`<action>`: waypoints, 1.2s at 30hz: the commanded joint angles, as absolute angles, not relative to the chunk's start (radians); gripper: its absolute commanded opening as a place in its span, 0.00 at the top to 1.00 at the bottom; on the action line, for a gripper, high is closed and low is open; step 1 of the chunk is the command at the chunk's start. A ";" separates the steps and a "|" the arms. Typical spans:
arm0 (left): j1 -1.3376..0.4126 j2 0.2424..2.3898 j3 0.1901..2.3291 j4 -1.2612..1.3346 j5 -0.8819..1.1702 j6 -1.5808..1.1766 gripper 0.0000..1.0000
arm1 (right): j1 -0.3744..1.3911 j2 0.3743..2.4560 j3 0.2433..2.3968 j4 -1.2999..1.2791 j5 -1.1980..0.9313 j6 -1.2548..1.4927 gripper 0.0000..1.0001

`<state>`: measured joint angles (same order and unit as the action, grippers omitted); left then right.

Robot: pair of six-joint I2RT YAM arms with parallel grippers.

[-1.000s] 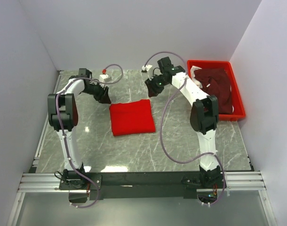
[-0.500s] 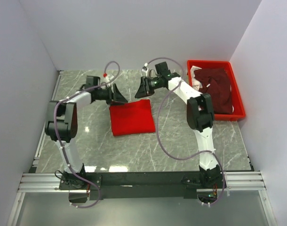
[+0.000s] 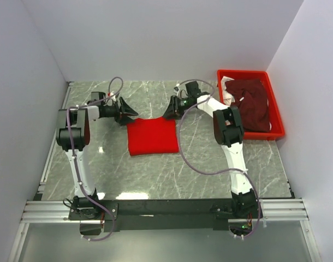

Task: Fold and stack the t-shirts
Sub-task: Fold the tshirt

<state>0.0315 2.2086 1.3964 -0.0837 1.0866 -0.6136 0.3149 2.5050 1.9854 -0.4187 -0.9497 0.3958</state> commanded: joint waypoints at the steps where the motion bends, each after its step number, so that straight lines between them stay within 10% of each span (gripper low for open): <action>1: 0.037 2.056 1.384 -0.156 1.158 -0.516 0.28 | 0.311 2.311 1.991 -0.396 -0.966 0.379 0.56; 12: -0.099 1.649 0.909 -0.293 1.223 -0.469 0.32 | 0.494 1.891 1.362 -0.244 -1.051 0.512 0.46; 36: -0.003 1.904 0.876 -0.342 1.147 -0.311 0.33 | 0.383 2.059 1.288 -0.515 -0.861 0.275 0.50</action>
